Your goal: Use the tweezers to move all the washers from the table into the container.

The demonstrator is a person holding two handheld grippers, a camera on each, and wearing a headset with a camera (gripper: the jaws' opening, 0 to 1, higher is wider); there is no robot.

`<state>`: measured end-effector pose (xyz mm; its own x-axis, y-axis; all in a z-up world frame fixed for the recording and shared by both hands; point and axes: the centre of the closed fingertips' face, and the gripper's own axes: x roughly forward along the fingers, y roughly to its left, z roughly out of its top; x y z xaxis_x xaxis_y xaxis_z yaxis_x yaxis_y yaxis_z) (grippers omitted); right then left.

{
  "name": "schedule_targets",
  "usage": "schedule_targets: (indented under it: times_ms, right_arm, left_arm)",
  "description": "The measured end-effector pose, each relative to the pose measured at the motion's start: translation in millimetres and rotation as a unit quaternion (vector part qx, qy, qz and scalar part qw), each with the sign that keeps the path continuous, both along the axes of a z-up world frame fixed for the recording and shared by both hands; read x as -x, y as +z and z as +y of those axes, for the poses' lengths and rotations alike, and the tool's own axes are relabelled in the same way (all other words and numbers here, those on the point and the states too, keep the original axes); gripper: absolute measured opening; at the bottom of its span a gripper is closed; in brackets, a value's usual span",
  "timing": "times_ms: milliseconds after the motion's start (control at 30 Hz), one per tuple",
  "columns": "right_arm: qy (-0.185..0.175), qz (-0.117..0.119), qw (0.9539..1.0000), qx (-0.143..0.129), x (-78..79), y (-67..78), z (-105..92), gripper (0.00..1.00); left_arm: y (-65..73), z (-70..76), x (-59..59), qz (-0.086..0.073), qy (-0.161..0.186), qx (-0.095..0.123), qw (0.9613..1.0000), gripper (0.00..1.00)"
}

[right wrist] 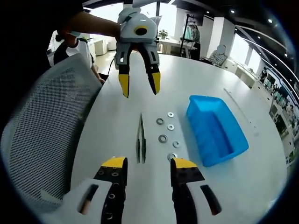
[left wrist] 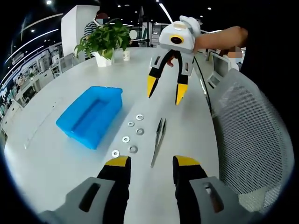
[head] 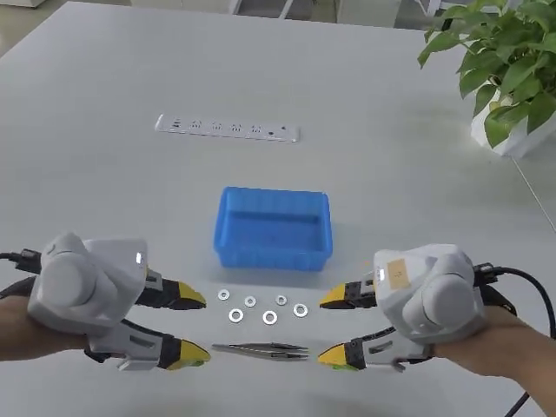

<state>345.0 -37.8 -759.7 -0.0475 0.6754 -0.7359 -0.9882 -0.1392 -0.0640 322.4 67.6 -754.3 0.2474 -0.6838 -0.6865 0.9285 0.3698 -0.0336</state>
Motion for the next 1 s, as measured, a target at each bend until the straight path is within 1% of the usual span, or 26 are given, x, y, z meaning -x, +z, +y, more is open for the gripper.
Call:
schedule_targets:
  times_ms: [33, 133, 233, 367, 533, 633, 700, 833, 933, 1000]
  right_arm:
    - [0.006, 0.000, 1.0000, 0.002, 1.1, -1.7, 1.9, 0.36]
    - [0.016, 0.002, 0.9998, 0.006, 3.3, -5.0, 6.1, 0.33]
    - [0.030, 0.002, 0.9995, 0.013, 5.9, -10.0, 11.8, 0.30]
    - [0.046, -0.001, 0.9986, 0.026, 8.9, -18.1, 18.3, 0.27]
    - [0.064, 0.003, 0.9974, 0.035, 12.8, -27.5, 26.2, 0.22]
    - [0.069, 0.001, 0.9968, 0.040, 13.0, -32.7, 29.4, 0.21]
    - [0.069, 0.001, 0.9968, 0.041, 12.6, -34.6, 31.3, 0.20]
    - [0.070, 0.007, 0.9966, 0.044, 13.3, -37.8, 33.8, 0.19]
    - [0.070, 0.010, 0.9965, 0.045, 14.0, -39.4, 34.9, 0.17]
    - [0.068, 0.009, 0.9967, 0.044, 12.7, -40.4, 35.8, 0.17]
  left_arm:
    - [-2.0, -0.4, -0.6, -0.002, -0.004, -0.004, 1.0000, 0.37]
    - [-7.6, -0.6, -1.8, 0.001, -0.010, -0.011, 0.9999, 0.33]
    - [-12.9, -1.5, -1.9, 0.001, -0.020, -0.022, 0.9996, 0.29]
    - [-18.8, -3.9, -1.0, 0.005, -0.032, -0.034, 0.9989, 0.26]
    - [-28.0, -4.5, -3.2, 0.005, -0.050, -0.051, 0.9974, 0.21]
    - [-32.8, -4.9, -3.9, 0.006, -0.059, -0.059, 0.9965, 0.18]
    - [-35.8, -5.7, -3.2, 0.010, -0.066, -0.064, 0.9957, 0.16]
    - [-42.9, -3.4, -2.2, 0.016, -0.081, -0.079, 0.9935, 0.13]
    - [-46.8, -3.1, -1.6, 0.017, -0.091, -0.089, 0.9917, 0.11]
    - [-48.2, -3.6, -0.3, 0.018, -0.097, -0.091, 0.9910, 0.09]
